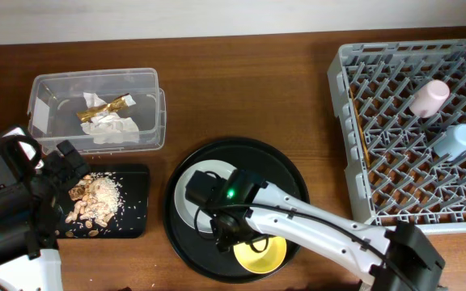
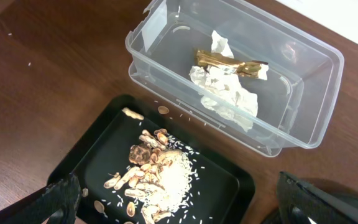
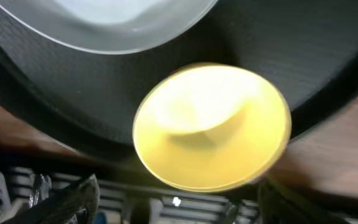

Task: Sort waste into correct bins and load items into the dishwasher rack
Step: 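Grasp the yellow bowl rim with the right gripper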

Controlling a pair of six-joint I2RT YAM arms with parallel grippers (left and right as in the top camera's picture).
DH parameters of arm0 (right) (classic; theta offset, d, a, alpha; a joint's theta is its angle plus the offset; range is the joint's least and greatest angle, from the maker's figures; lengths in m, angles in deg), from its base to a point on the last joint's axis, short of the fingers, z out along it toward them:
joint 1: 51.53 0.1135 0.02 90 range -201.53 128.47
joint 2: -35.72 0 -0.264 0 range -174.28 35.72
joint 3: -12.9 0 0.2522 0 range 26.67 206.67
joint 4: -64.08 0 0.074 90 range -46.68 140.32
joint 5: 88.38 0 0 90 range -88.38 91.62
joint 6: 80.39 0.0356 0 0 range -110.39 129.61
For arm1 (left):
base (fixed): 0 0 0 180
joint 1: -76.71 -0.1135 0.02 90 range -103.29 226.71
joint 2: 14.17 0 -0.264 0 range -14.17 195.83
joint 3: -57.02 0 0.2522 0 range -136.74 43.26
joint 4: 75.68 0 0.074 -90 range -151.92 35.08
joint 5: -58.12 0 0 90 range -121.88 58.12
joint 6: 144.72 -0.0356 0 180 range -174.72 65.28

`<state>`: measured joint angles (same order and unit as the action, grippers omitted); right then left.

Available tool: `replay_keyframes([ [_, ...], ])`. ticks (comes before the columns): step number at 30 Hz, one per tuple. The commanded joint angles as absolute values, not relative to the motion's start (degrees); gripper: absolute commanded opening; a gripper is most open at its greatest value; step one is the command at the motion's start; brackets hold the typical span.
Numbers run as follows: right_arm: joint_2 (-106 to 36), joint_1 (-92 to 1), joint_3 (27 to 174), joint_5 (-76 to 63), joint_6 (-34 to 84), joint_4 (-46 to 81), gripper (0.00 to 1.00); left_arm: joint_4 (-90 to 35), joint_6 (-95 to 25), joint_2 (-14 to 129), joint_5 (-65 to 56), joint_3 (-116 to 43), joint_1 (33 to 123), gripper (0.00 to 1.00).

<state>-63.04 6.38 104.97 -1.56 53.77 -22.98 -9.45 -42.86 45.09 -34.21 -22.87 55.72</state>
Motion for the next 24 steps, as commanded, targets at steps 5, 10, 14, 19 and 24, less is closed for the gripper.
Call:
replay_keyframes([
  [5,-62.93,6.65,97.69,-8.14,55.59,-14.45,0.76,-9.56,-42.34,45.13,-34.21,-23.43,55.44,0.99],
  [10,-63.04,6.65,93.6,-8.14,58.1,-8.22,0.62,-9.56,-42.34,45.13,-34.21,-23.43,55.44,0.99],
  [14,-63.04,6.65,90.37,-8.29,58.82,-4.29,0.56,-9.56,-42.34,45.13,-34.21,-23.43,55.44,0.99],
  [19,-63.04,6.65,89.49,-8.21,58.75,-2.63,0.51,-9.56,-42.34,45.13,-34.21,-23.43,55.44,0.99],
  [24,-63.04,6.65,89.45,-6.81,58.84,-2.54,0.43,-9.56,-42.34,45.13,-34.21,-23.43,55.44,0.99],
])
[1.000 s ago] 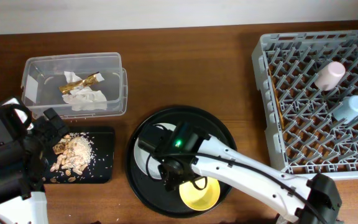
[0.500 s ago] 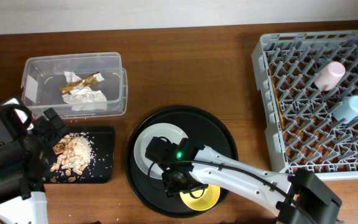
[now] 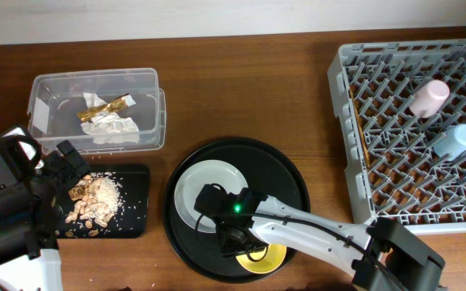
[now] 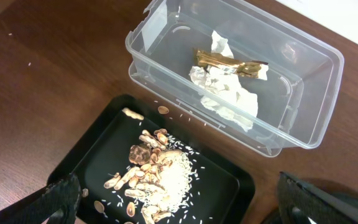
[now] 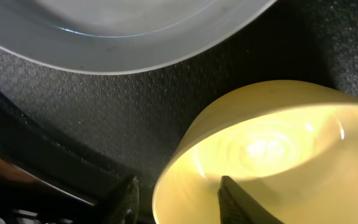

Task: Sort waste into correct bins and load items into the dishwasher rack
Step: 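Grasp the yellow bowl rim with the right gripper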

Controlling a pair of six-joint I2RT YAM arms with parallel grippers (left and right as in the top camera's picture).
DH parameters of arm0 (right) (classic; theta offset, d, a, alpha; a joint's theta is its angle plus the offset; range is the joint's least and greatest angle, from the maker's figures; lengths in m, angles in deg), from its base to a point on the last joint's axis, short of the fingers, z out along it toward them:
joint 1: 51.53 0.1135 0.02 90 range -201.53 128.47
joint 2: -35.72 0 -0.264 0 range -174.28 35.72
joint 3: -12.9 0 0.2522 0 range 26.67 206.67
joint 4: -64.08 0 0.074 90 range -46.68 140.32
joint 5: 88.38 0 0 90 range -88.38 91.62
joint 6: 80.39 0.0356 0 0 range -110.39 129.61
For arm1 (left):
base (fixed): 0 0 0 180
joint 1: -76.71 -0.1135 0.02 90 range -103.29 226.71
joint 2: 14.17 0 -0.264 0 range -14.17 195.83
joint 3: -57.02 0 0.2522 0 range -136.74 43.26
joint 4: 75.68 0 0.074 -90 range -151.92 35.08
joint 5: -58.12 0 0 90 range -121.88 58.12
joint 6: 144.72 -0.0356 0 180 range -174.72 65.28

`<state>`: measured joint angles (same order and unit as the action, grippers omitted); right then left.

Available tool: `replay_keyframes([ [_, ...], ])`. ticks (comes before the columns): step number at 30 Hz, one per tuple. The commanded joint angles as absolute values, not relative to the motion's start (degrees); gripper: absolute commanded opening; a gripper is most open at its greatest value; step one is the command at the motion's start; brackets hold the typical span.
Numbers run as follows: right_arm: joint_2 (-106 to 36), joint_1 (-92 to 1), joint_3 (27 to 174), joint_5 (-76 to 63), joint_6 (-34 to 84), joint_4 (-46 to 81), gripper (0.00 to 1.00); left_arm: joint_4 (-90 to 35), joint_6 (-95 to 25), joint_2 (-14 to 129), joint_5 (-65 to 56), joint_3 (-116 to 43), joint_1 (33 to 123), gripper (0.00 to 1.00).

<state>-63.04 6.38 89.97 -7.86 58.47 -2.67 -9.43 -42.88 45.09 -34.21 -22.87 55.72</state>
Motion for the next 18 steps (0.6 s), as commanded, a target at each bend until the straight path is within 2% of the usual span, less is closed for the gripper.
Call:
replay_keyframes([
  [1,-63.04,6.65,89.43,-6.83,59.21,-2.61,0.43,-9.56,-42.34,45.13,-34.21,-23.43,55.44,0.99],
  [12,-63.08,9.01,89.43,-6.52,60.09,-2.23,0.42,-9.56,-42.34,45.13,-34.21,-23.43,55.44,0.99],
  [18,-63.15,9.29,89.43,-6.79,60.09,-2.19,0.34,-9.56,-42.34,45.13,-34.21,-23.43,55.44,0.99],
])
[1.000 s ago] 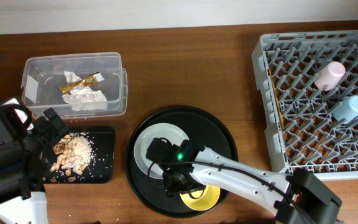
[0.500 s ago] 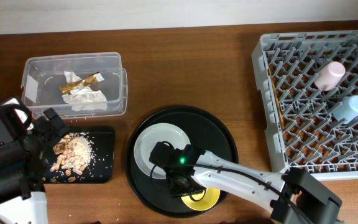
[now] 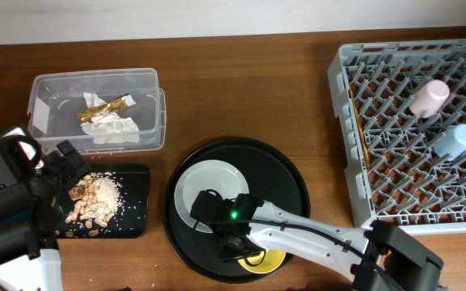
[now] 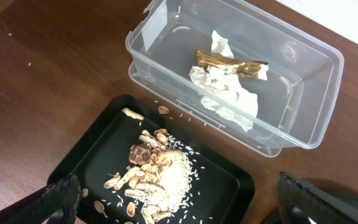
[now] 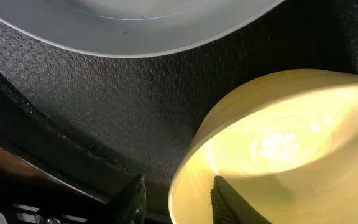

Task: Sort waste into correct bins and load items into the dishwasher rack
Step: 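Grasp the yellow bowl rim with the right gripper, then lift the yellow bowl and carry it right to the rack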

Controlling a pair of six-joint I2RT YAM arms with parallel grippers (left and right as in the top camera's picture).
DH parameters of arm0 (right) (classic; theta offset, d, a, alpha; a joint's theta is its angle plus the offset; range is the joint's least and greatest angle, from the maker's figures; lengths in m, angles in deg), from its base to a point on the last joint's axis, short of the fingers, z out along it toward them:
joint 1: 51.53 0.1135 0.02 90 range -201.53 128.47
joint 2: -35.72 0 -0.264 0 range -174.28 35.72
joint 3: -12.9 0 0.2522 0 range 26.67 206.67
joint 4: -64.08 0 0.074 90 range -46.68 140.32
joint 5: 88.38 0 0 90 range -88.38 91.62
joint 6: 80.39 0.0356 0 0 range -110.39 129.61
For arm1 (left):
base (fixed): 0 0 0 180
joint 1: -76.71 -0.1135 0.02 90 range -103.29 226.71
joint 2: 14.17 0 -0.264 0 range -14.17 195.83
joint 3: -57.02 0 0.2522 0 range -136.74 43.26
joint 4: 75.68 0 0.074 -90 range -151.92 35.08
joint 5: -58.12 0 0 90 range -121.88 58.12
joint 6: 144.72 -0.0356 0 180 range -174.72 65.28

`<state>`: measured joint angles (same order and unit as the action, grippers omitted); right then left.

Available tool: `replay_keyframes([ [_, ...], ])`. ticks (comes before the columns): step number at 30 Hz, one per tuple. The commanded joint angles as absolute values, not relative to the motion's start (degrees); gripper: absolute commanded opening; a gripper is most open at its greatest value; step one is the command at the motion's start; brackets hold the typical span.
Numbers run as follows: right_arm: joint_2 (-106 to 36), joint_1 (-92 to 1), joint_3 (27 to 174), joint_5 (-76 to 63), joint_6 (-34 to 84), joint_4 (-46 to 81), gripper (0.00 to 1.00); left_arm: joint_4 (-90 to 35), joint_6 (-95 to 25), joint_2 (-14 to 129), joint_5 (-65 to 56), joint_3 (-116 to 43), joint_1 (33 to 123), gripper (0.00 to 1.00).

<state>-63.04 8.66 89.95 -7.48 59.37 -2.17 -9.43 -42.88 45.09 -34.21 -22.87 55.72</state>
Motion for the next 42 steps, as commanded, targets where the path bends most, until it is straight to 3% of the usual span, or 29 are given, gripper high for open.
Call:
replay_keyframes([
  [1,-63.28,9.6,89.43,-6.76,60.09,-2.28,0.32,-9.56,-42.34,45.13,-34.21,-23.43,55.44,0.99],
  [6,-63.39,9.97,89.43,-6.79,60.09,-2.19,0.24,-9.56,-42.34,45.13,-34.21,-23.43,55.44,0.99],
  [9,-63.39,9.97,89.45,-7.97,60.09,-2.15,0.15,-9.56,-42.34,45.13,-34.21,-23.43,55.44,0.99],
  [16,-63.36,9.9,89.58,-9.52,60.04,-2.15,0.12,-9.56,-42.34,45.13,-34.21,-23.43,55.44,0.99],
  [18,-63.32,9.88,89.89,-10.0,60.02,-2.37,0.04,-9.56,-42.34,45.13,-34.21,-23.43,55.44,0.99],
  [25,-63.08,6.34,96.2,-9.32,56.42,-10.56,0.04,-9.56,-42.34,45.13,-34.21,-23.43,55.44,0.99],
  [36,-58.18,-10.36,115.63,-4.75,39.8,-28.57,0.04,-9.56,-42.34,45.13,-34.21,-23.43,55.44,0.99],
  [42,-56.43,-27.43,132.49,-4.8,26.73,-35.72,0.04,-9.56,-42.34,45.13,-34.21,-23.43,55.44,0.99],
])
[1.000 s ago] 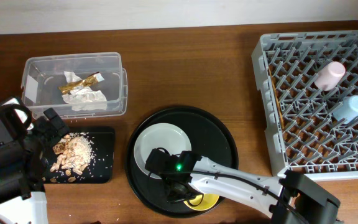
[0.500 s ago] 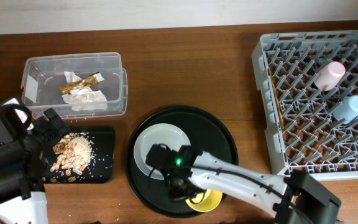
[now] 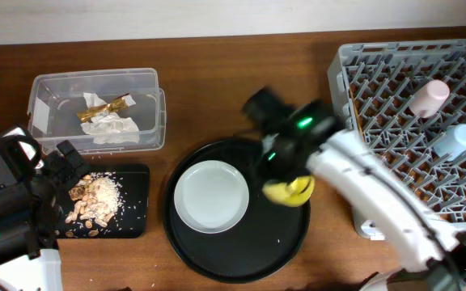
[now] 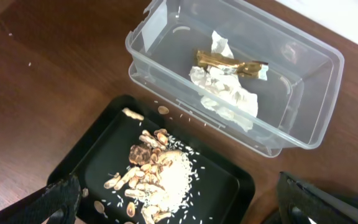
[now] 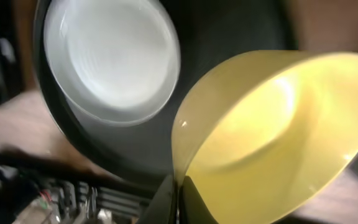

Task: Sort waste into correct bins and load items into the dishwasher rack
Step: 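Lift the yellow bowl and carry it right to the rack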

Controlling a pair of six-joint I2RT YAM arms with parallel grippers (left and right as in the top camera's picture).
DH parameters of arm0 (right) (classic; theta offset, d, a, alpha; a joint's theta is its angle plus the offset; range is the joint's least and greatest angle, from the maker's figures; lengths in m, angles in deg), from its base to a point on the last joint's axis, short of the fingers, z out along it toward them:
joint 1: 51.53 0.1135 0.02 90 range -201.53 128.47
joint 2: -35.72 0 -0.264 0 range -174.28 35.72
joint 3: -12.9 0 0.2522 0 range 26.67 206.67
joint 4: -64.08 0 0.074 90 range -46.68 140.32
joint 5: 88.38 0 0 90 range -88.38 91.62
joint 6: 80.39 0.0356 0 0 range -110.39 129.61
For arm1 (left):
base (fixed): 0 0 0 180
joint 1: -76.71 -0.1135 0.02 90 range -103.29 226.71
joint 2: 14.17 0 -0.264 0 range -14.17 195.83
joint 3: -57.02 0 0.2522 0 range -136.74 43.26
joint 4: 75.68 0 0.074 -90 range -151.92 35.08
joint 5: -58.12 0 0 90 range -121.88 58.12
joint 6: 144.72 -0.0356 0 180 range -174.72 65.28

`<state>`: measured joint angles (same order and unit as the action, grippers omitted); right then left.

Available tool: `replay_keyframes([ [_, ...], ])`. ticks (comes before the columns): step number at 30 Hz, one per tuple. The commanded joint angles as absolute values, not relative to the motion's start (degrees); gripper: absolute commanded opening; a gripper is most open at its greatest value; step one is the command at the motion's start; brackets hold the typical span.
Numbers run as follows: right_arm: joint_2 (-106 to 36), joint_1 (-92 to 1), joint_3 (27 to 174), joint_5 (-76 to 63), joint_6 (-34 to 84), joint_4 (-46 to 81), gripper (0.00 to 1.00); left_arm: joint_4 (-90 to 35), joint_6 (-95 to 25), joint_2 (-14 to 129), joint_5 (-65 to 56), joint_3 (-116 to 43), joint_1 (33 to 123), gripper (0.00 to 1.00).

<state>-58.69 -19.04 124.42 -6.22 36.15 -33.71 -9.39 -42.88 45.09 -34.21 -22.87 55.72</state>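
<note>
My right gripper (image 3: 282, 179) (image 5: 178, 186) is shut on the rim of the yellow bowl (image 3: 291, 191) (image 5: 272, 130). It holds the bowl tilted above the right side of the round black tray (image 3: 233, 263) (image 5: 229, 37). A white plate (image 3: 211, 196) (image 5: 114, 59) lies on the tray's left half. The grey dishwasher rack (image 3: 395, 81) stands at the right with a pink cup (image 3: 429, 97) and a blue cup (image 3: 457, 141) in it. My left gripper (image 4: 179, 214) hangs open over the black rectangular tray of food scraps (image 3: 103, 202) (image 4: 160, 174).
A clear plastic bin (image 3: 95, 109) (image 4: 303, 93) holding a gold wrapper and crumpled paper sits at the back left, just behind the scrap tray. Bare wooden table lies between the round tray and the rack.
The right gripper, then low on the round tray with the bowl's rim between its fingers, is now shut on that rim. The bowl is lifted, tilted and further right and back. The left arm is unchanged.
The right gripper first hovered open over the yellow bowl at the front of the round tray. It was then down at the bowl with the rim between its fingers, twice over. Now it holds the bowl up near the tray's right edge.
</note>
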Motion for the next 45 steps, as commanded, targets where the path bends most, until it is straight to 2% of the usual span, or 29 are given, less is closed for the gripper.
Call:
replay_keyframes([
  [1,-56.43,-30.27,134.67,-4.8,24.7,-36.11,0.04,-9.56,-42.34,45.13,-34.21,-23.43,55.44,0.99],
  [5,-56.46,-45.83,141.27,-5.15,20.24,-35.28,0.04,-9.56,-42.34,45.13,-34.21,-23.43,55.44,0.99],
  [14,-59.93,-79.45,141.6,-10.78,19.28,-24.79,0.04,-9.56,-42.34,45.13,-34.21,-23.43,55.44,0.99],
  [19,-64.89,-89.94,141.6,-14.44,19.28,-13.25,0.04,-9.56,-42.34,45.13,-34.21,-23.43,55.44,0.99],
  [27,-75.6,-97.15,141.6,-23.29,19.22,0.39,0.04,-9.56,-42.34,45.13,-34.21,-23.43,55.44,0.99],
  [35,-85.26,-102.86,141.6,-64.44,19.54,22.75,0.04,-9.56,-42.34,45.13,-34.21,-23.43,55.44,1.0],
  [39,-88.96,-104.06,141.47,-65.82,21.34,23.12,0.04,-9.56,-42.34,45.13,-34.21,-23.43,55.44,0.99],
  [45,-94.82,-104.87,141.43,-68.71,17.97,20.1,0.04,-9.56,-42.34,45.13,-34.21,-23.43,55.44,0.99],
])
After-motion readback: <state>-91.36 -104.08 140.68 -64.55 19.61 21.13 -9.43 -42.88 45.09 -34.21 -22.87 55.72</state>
